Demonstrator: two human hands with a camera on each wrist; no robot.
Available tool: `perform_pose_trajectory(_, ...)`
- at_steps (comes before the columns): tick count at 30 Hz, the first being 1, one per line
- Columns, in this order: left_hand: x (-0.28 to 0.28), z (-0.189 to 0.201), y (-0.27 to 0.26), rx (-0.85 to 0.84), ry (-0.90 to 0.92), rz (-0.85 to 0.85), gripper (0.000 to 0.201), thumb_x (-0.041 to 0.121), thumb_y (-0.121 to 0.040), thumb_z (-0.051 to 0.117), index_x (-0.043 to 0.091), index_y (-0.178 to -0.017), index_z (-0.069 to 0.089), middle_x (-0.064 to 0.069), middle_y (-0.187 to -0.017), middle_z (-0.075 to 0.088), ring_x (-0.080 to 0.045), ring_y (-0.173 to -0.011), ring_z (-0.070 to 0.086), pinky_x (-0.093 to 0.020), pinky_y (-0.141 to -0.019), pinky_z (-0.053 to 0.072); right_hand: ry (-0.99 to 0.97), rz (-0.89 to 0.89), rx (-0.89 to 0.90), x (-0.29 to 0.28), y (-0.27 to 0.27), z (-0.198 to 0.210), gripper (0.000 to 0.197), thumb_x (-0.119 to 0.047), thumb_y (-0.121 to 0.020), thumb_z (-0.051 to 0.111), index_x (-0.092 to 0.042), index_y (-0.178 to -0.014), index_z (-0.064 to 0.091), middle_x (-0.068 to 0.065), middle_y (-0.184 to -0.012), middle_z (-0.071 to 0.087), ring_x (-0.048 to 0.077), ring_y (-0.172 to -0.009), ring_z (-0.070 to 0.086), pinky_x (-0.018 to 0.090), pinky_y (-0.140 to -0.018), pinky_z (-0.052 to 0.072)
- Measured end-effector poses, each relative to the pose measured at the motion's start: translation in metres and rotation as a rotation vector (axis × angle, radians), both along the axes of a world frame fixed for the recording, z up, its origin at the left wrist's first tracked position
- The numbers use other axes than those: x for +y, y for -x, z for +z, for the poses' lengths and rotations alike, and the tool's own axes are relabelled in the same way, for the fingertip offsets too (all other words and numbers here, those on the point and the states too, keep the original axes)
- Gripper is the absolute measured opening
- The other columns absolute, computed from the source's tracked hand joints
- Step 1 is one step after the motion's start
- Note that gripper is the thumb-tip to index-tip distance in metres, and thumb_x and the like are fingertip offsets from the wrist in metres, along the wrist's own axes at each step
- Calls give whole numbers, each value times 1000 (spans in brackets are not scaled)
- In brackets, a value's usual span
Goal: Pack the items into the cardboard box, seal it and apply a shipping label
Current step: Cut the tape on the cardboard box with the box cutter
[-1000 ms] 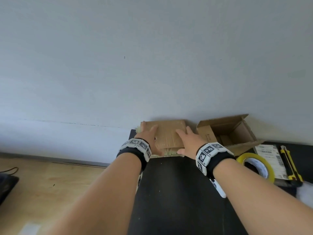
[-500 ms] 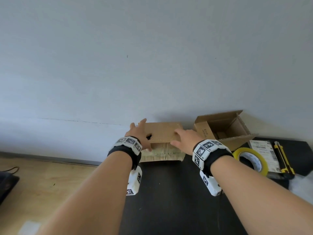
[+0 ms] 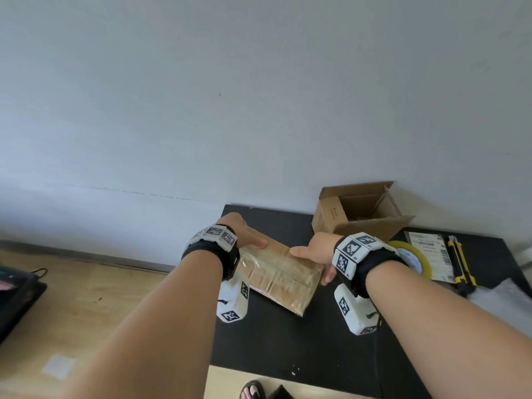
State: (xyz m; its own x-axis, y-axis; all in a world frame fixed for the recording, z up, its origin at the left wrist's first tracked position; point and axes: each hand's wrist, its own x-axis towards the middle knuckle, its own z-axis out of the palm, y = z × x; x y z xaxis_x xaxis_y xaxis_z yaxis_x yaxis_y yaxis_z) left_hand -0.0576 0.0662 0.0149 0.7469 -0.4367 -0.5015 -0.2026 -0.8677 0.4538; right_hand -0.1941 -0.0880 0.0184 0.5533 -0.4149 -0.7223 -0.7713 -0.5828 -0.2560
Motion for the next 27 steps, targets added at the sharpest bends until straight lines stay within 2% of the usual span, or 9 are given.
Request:
perform_pose_trajectory(4,-20,-6,23,-31,84,-40,51,46,-67,82,20,-104,60,4,-103,62,-16,-93,59,-27,-80,47,-89,-152,-11,-15,28,-6,61,-58,-84,59,-7,-117,55,11,-107,68,26,-79,72,36,-76,60)
perform_pose_trajectory(7,-39,-11,35,-11,145,-78,64,32,-70,83,19,-126,56,0,-123,59,-17,-110,57,-28,-89,48,-119,-207,8,-26,44,-7,62,-58,-85,59,-8,-121,55,11,-107,68,26,-80,73,36,-76,60)
perform_pose_trajectory(10,-57,-17,47,6,88,-187,90,22,-68,83,21,-146,36,-4,-144,43,-23,-126,50,-34,-98,48,-89,-206,21,-35,57,-9,57,-58,-87,55,-8,-113,55,11,-105,68,27,-80,73,36,-78,60)
perform_pose_trajectory(13,-71,-25,60,-64,56,-241,91,24,-70,82,25,-146,32,-2,-144,43,-22,-122,53,-32,-93,50,-17,-140,68,-38,66,-13,51,-57,-90,50,-7,-97,55,10,-88,69,27,-82,73,36,-83,58)
perform_pose_trajectory(17,-80,-25,70,-145,71,-248,82,24,-74,80,22,-143,35,-2,-138,48,-22,-119,54,-31,-92,48,23,-128,33,-45,74,-19,52,-55,-92,48,-6,-106,60,10,-86,72,25,-79,74,38,-80,59)
perform_pose_trajectory(20,-85,-14,69,-221,9,-312,73,23,-69,81,25,-134,46,-1,-133,44,-21,-121,47,-35,-93,49,65,-90,-7,-55,79,-17,47,-50,-93,49,-7,-102,65,8,-88,74,21,-76,74,36,-78,60)
perform_pose_trajectory(22,-90,-5,73,-300,10,-356,51,19,-71,76,27,-117,56,2,-121,47,-19,-118,46,-36,-94,47,97,-93,-53,-63,83,-13,43,-46,-95,49,-7,-99,67,8,-87,74,20,-77,73,35,-79,59)
perform_pose_trajectory(24,-100,6,83,-353,24,-422,23,16,-77,62,23,-100,62,2,-108,56,-19,-106,55,-36,-89,51,125,-109,-89,-73,88,-9,40,-42,-96,49,-7,-96,69,8,-88,74,20,-76,71,34,-79,59)
perform_pose_trajectory(27,-124,16,101,-326,-25,-577,15,17,-84,52,14,-91,65,-4,-95,66,-22,-90,63,-37,-82,55,247,-94,-131,-92,100,-4,36,-39,-94,50,-9,-89,70,8,-84,73,22,-76,69,35,-77,57)
